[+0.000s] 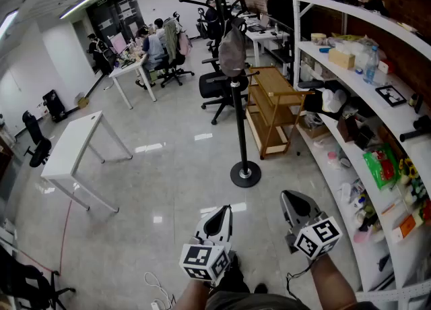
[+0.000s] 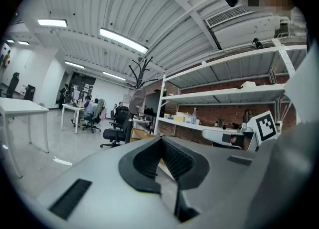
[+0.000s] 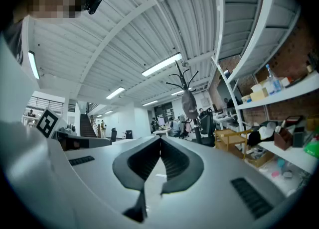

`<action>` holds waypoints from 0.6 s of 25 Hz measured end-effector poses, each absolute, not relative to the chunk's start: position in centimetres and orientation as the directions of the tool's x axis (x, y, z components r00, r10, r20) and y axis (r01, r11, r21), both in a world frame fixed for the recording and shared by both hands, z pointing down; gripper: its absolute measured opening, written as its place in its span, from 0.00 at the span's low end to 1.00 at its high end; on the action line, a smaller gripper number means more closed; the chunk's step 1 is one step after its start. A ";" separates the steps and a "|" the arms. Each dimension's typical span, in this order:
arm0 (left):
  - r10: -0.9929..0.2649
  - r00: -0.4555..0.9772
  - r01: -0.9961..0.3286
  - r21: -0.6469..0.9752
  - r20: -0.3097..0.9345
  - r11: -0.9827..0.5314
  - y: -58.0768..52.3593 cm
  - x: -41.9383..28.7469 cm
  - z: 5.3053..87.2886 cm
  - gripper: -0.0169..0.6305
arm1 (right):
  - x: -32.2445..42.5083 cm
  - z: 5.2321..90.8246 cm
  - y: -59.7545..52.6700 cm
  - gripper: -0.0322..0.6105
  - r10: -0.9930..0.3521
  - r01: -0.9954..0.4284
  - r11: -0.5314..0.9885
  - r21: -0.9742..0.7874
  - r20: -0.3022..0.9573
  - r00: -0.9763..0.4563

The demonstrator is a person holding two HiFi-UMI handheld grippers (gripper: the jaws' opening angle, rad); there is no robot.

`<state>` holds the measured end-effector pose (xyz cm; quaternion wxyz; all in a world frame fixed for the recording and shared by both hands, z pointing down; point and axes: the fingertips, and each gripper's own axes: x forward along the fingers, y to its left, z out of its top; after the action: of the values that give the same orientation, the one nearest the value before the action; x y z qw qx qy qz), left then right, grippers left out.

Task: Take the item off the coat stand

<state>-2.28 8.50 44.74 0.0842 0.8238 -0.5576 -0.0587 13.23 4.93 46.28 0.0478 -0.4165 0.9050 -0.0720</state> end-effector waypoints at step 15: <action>-0.895 0.444 -0.870 0.215 -0.047 -0.443 -5.3 -4.9 43.8 0.04 | 11.0 44.7 -7.7 0.06 -0.814 -0.805 0.578 -0.135 -0.022 -0.581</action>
<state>-4.95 -5.26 43.77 0.0799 0.8458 -0.5218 -0.0769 11.04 -7.66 44.69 0.0409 -0.4559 0.8874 -0.0552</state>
